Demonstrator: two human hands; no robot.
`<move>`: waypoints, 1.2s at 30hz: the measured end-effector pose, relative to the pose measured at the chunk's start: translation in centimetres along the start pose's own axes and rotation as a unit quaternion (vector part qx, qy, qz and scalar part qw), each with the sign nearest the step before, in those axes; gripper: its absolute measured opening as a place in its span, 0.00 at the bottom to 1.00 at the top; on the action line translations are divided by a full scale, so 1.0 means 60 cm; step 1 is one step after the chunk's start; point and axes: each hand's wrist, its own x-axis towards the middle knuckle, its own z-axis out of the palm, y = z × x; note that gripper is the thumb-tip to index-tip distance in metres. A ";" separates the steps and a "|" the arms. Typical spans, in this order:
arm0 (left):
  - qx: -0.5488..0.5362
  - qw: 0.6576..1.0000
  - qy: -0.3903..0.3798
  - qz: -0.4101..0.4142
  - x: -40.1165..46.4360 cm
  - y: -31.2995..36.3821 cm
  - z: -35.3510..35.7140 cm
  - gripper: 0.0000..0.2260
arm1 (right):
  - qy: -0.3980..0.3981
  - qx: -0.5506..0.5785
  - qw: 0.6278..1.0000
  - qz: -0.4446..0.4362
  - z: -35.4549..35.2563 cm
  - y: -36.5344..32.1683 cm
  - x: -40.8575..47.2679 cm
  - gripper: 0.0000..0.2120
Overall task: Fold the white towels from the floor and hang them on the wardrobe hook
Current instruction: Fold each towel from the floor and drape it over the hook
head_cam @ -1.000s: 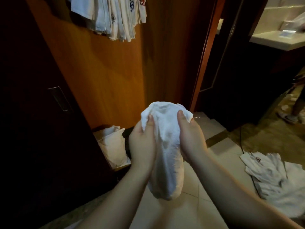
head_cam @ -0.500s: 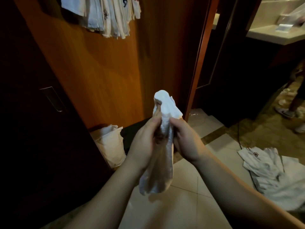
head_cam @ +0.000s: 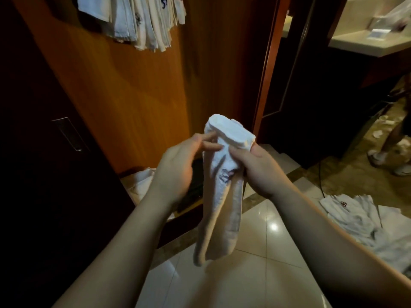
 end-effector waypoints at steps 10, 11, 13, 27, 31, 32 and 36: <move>-0.160 0.980 -0.080 -0.088 0.064 0.023 -0.029 0.26 | -0.066 0.058 0.996 -0.024 -0.049 -0.065 0.044 0.30; -0.172 0.977 -0.091 -0.090 0.068 0.028 -0.027 0.26 | -0.071 0.057 0.996 -0.023 -0.055 -0.068 0.048 0.31; -0.181 0.973 -0.104 -0.093 0.074 0.037 -0.023 0.26 | -0.080 0.053 0.995 -0.030 -0.064 -0.071 0.055 0.30; -0.217 0.971 0.070 -0.073 0.112 0.085 -0.033 0.08 | -0.034 -0.060 0.997 0.027 -0.018 0.017 0.047 0.24; -0.215 0.968 0.103 -0.074 0.131 0.100 -0.050 0.10 | -0.001 -0.062 0.998 -0.001 0.004 0.016 0.055 0.11; -0.216 0.968 0.105 -0.076 0.136 0.105 -0.055 0.12 | 0.010 -0.058 0.998 -0.008 0.010 0.016 0.058 0.09; -0.226 0.966 0.101 -0.078 0.153 0.131 -0.069 0.13 | 0.066 -0.042 0.996 -0.045 0.030 0.003 0.070 0.11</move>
